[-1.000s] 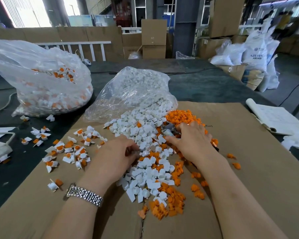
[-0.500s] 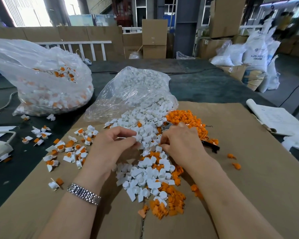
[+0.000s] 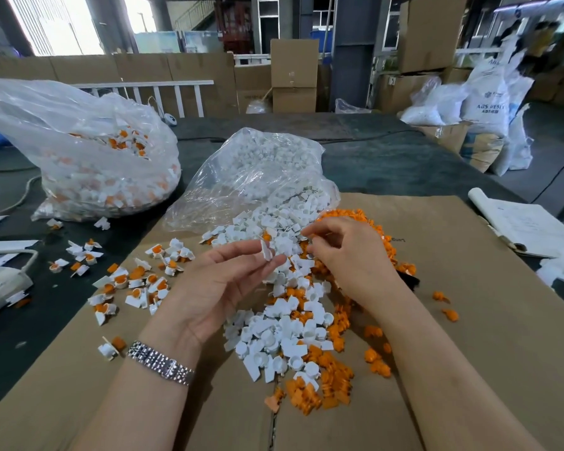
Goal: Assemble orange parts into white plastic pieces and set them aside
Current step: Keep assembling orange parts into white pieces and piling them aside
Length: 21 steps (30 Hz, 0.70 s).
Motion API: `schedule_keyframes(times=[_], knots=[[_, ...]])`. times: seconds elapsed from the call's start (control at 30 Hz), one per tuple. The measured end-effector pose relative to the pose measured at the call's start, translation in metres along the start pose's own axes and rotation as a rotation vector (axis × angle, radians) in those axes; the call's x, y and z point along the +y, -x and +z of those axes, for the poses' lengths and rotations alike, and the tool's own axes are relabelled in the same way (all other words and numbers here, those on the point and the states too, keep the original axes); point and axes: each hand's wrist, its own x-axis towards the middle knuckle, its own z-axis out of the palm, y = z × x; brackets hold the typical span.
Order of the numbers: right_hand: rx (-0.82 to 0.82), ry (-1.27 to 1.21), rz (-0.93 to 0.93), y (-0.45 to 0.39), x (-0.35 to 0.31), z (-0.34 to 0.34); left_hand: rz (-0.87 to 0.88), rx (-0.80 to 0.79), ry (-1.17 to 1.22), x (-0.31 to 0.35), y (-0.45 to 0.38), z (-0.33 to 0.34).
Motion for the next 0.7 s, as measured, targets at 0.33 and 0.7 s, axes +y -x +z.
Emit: schedule_keyframes(times=[0.33,0.7], knots=[[-0.160,-0.521,0.036,0.011,-0.017,0.000,0.052,-0.015,-0.095,-0.003,0.000,0.004],[-0.099,-0.259,-0.048,0.014,-0.017,0.009,0.279,0.044,-0.421,-0.006,0.008,0.010]])
